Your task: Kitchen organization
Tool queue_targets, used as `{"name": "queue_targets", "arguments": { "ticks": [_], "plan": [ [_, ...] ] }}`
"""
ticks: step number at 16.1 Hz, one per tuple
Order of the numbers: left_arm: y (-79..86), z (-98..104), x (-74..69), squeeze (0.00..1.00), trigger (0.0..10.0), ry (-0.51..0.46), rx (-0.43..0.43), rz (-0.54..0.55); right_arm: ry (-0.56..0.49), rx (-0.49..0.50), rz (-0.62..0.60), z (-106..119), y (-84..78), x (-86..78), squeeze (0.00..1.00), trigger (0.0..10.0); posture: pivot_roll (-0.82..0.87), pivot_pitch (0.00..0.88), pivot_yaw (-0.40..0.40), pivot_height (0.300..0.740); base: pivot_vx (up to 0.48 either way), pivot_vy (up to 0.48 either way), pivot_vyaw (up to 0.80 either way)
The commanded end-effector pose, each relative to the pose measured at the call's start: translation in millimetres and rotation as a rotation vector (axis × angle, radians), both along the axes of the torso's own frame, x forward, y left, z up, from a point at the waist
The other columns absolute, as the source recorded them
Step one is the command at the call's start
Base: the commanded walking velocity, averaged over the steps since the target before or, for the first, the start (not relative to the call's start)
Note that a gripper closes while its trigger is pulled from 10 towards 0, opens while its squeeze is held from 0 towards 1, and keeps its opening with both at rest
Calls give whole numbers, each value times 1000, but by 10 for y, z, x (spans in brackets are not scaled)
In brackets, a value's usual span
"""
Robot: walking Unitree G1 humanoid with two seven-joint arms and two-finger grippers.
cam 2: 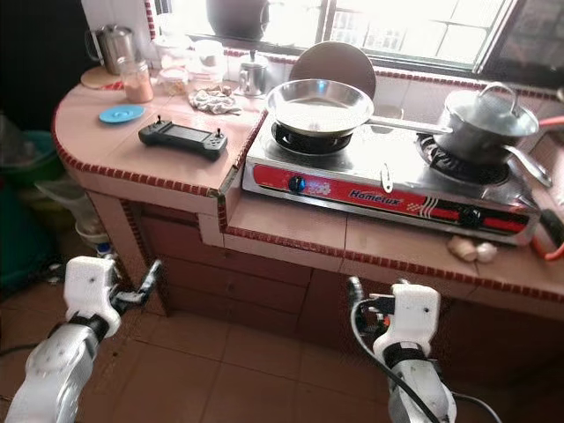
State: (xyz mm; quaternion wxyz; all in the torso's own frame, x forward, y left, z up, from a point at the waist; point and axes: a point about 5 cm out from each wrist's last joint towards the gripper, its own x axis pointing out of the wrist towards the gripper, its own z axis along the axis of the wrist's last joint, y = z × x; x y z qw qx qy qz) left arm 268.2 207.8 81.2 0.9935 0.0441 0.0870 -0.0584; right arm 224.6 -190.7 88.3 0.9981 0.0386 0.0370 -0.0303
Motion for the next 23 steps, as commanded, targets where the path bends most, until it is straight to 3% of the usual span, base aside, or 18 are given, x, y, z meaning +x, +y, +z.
{"name": "queue_targets", "arguments": {
  "ticks": [1,3,5,9,10,14,18,23],
  "plan": [
    [-9,66,60,0,10000,-2,10,-25,-3,4,-43,14,-46,-34,0,10000,107,0,54,740,0,0,0],
    [-76,145,210,0,10000,-4,28,-78,-14,21,-109,18,-44,-97,0,10000,62,0,102,740,0,0,0],
    [-171,148,307,0,10000,-2,18,-94,-26,17,-126,56,-47,-101,0,10000,40,0,102,740,0,0,0],
    [-379,131,449,0,10000,-10,-11,-115,1,-31,-110,86,-99,-77,0,10000,38,0,-3,740,0,0,0],
    [-391,136,469,0,10000,-17,-25,-101,4,-40,-95,93,-108,-69,0,10000,40,0,0,740,0,0,0],
    [-392,15,367,0,10000,6,-30,-71,-10,-55,-102,130,-154,14,0,10000,51,0,-5,740,0,0,0],
    [-428,67,415,0,10000,-41,-13,-94,-16,-93,-40,189,-78,107,0,10000,45,0,-19,740,0,0,-753],
    [-372,42,425,0,10000,-54,35,-90,-34,-105,-39,297,-106,130,0,10000,33,0,-36,740,0,0,-731]
  ]
}}
